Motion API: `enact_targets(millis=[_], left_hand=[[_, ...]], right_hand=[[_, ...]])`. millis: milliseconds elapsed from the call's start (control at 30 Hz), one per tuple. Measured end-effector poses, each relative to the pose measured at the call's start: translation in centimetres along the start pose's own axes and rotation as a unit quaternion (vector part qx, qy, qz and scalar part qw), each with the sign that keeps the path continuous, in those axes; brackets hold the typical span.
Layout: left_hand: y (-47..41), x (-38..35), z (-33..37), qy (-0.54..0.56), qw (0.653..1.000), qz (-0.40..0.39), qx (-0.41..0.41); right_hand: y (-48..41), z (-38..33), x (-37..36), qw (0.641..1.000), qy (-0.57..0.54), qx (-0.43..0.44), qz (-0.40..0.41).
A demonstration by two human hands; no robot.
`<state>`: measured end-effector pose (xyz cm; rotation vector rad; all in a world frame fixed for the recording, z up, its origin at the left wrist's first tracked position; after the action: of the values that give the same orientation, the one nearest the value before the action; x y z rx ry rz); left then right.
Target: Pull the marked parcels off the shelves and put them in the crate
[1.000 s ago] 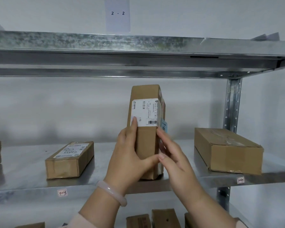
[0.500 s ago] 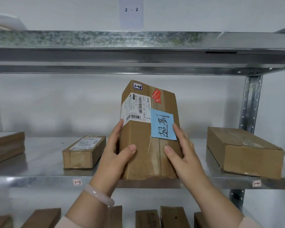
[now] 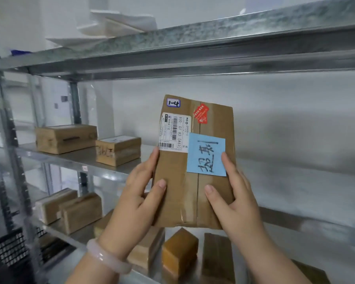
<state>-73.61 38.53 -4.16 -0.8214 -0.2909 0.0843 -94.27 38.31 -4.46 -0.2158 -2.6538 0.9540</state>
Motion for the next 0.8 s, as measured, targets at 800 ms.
enact_targets(millis=[800], left_hand=[[18.8,45.1,-17.2,-0.228,0.928,0.161,0.248]], right_hand=[[10.0,-5.9,-53.9,0.952,-0.093,-0.014,-0.293]])
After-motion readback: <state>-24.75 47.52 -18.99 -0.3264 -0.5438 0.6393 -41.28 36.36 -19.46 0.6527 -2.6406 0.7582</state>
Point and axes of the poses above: each hand's wrist, its own y-axis away from the middle knuckle, its own x-axis out of the back of the hand, z = x × y, the point moved 2 cm from there along -y, towards the middle knuckle, and after that the axes turned 1 degree about -z, right-handed, at the moved point
